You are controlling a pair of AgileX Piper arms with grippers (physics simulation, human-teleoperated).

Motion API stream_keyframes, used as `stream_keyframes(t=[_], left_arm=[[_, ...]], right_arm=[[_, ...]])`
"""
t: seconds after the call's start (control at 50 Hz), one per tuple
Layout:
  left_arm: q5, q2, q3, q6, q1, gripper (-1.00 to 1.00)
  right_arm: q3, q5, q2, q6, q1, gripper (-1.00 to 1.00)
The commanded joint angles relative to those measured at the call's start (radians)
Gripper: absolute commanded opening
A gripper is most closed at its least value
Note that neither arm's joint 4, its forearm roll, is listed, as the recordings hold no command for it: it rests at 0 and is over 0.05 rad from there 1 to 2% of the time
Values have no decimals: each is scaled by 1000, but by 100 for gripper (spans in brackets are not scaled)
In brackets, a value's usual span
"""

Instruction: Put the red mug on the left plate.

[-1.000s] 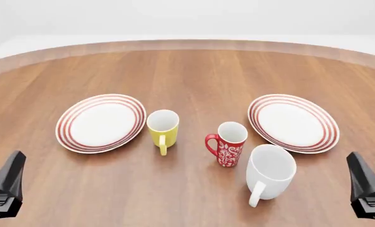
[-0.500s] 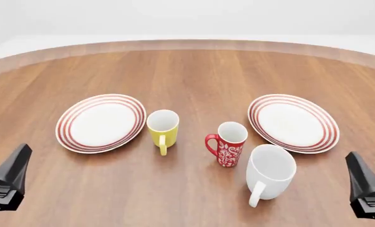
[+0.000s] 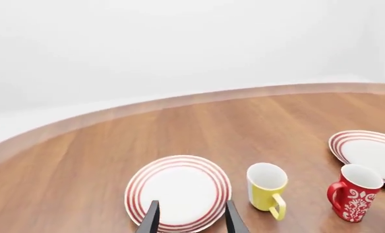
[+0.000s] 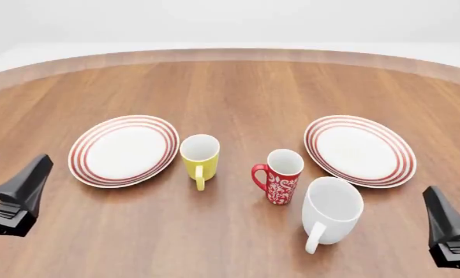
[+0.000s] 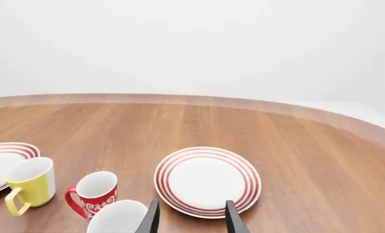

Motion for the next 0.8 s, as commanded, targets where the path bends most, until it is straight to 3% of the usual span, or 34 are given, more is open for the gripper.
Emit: stream_keyframes(t=[0.02, 0.36, 0.8], left_arm=[[-36, 72, -39, 16, -51, 100], [-133, 258, -76, 59, -192, 100], [-255, 457, -140, 86, -286, 100]], right_arm=[[0, 0, 1, -1, 2, 100], [0, 13, -11, -3, 10, 100], [0, 11, -11, -2, 10, 100]])
